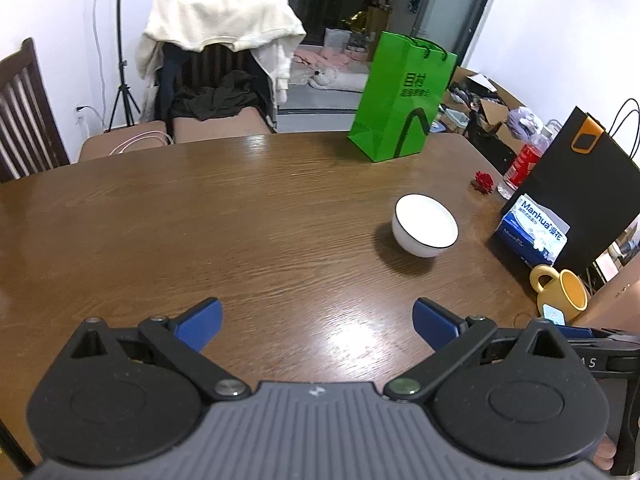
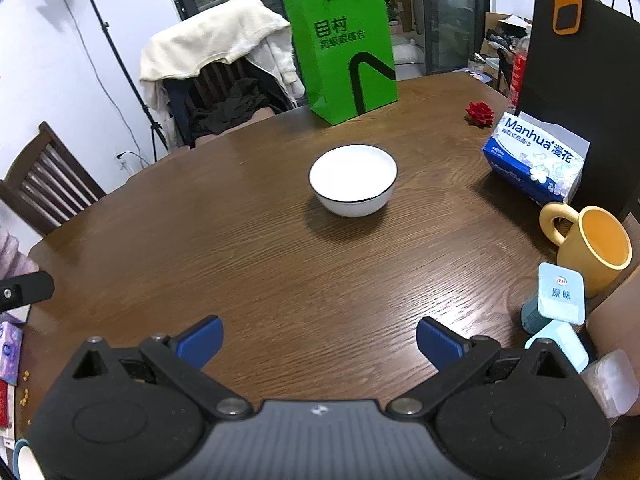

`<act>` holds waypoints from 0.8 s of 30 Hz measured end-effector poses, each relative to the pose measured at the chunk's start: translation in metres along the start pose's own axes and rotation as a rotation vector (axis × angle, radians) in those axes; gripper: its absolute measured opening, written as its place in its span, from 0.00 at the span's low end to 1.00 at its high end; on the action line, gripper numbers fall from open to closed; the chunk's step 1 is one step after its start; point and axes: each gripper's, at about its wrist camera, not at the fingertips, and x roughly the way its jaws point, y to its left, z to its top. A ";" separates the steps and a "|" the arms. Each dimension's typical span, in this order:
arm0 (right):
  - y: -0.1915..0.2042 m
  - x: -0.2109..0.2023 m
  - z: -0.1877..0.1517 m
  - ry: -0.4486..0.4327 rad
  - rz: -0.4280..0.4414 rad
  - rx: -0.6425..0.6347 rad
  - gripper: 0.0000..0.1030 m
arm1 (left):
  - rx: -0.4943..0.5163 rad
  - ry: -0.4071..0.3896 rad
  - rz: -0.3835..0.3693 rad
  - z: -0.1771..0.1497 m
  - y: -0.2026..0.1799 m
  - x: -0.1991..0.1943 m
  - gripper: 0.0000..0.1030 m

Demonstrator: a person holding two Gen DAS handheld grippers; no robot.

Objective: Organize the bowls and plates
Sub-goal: 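Withdraw both tools and move toward the remaining white bowl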

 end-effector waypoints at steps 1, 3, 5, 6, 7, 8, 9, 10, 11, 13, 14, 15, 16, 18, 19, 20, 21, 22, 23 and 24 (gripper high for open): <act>-0.002 0.002 0.002 0.000 -0.002 0.000 1.00 | 0.003 0.002 -0.002 0.002 -0.003 0.004 1.00; -0.008 0.007 0.007 0.002 -0.007 0.001 1.00 | 0.009 0.007 -0.008 0.008 -0.010 0.013 1.00; -0.013 0.013 0.012 0.003 -0.009 0.002 1.00 | 0.018 0.012 -0.009 0.011 -0.016 0.019 1.00; -0.015 0.016 0.015 0.003 -0.010 0.003 1.00 | 0.022 0.015 -0.009 0.014 -0.019 0.024 1.00; -0.017 0.019 0.018 0.004 -0.011 0.005 1.00 | 0.027 0.017 -0.010 0.017 -0.023 0.029 1.00; -0.020 0.022 0.019 0.004 -0.012 0.007 1.00 | 0.032 0.020 -0.011 0.019 -0.026 0.032 1.00; -0.022 0.025 0.022 0.005 -0.014 0.009 1.00 | 0.035 0.023 -0.012 0.021 -0.028 0.036 1.00; -0.024 0.028 0.025 0.005 -0.015 0.011 1.00 | 0.039 0.026 -0.013 0.024 -0.031 0.040 1.00; -0.026 0.031 0.027 0.005 -0.016 0.013 1.00 | 0.041 0.027 -0.013 0.025 -0.034 0.044 1.00; -0.031 0.038 0.032 0.008 -0.018 0.019 1.00 | 0.048 0.033 -0.012 0.030 -0.039 0.053 1.00; -0.033 0.041 0.034 0.010 -0.018 0.022 1.00 | 0.050 0.035 -0.011 0.033 -0.041 0.057 1.00; -0.034 0.045 0.036 0.012 -0.018 0.023 1.00 | 0.052 0.037 -0.012 0.035 -0.044 0.061 1.00; -0.036 0.048 0.038 0.013 -0.019 0.025 1.00 | 0.054 0.039 -0.012 0.036 -0.046 0.064 1.00; -0.039 0.055 0.043 0.014 -0.018 0.026 1.00 | 0.060 0.044 -0.011 0.040 -0.050 0.072 1.00; -0.041 0.058 0.045 0.014 -0.018 0.026 1.00 | 0.064 0.046 -0.009 0.042 -0.052 0.076 1.00; -0.042 0.061 0.047 0.014 -0.017 0.026 1.00 | 0.067 0.048 -0.007 0.044 -0.054 0.079 1.00; -0.043 0.064 0.050 0.013 -0.017 0.026 1.00 | 0.070 0.049 -0.004 0.047 -0.057 0.084 1.00; -0.044 0.067 0.052 0.013 -0.019 0.024 1.00 | 0.072 0.049 -0.002 0.049 -0.058 0.087 1.00; -0.045 0.069 0.055 0.012 -0.021 0.023 1.00 | 0.073 0.049 -0.001 0.051 -0.060 0.091 1.00; -0.046 0.072 0.057 0.010 -0.021 0.023 1.00 | 0.073 0.050 0.001 0.054 -0.062 0.094 1.00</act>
